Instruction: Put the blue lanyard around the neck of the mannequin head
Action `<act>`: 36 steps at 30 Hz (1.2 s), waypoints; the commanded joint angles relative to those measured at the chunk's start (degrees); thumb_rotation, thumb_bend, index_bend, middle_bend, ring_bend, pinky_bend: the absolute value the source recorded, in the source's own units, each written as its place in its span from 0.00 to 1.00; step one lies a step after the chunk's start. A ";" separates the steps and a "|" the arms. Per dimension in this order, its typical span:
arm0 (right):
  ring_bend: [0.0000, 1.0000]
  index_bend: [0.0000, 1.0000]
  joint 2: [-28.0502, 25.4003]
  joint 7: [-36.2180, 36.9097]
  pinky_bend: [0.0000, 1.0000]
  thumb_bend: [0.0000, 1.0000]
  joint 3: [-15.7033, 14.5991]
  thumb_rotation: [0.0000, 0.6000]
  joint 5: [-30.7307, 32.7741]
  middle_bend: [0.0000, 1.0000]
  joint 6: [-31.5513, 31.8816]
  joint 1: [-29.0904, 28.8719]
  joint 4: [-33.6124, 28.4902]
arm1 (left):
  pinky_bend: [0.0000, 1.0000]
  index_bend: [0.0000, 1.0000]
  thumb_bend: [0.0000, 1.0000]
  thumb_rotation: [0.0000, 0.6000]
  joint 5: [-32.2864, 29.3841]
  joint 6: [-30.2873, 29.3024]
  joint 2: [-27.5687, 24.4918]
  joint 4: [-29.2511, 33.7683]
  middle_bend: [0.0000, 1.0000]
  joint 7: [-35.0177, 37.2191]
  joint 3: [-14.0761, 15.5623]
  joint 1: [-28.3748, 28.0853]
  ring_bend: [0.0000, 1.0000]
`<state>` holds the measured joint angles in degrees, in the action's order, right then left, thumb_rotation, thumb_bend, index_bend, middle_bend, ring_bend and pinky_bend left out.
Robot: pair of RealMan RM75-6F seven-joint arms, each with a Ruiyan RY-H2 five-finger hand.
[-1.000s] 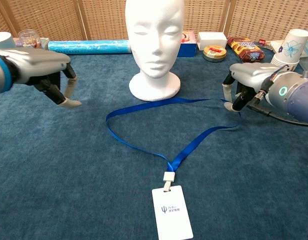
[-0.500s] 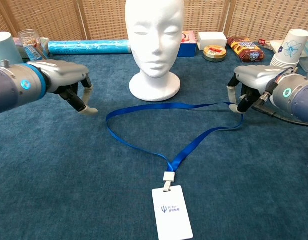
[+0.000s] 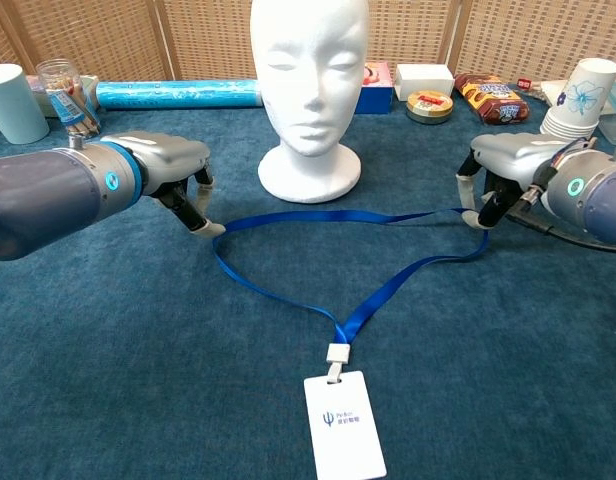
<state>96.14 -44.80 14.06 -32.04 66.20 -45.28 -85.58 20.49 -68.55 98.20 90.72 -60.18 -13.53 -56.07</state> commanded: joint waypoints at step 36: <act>1.00 0.62 -0.45 0.67 1.00 0.50 -0.37 1.00 0.98 1.00 -0.72 0.15 0.69 | 1.00 0.60 0.29 0.68 -6.51 1.84 3.17 -5.61 1.00 -0.05 -0.90 -2.24 1.00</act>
<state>95.68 -44.13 13.69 -31.06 65.47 -45.12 -84.89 13.99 -66.73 101.35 85.12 -60.22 -14.43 -58.29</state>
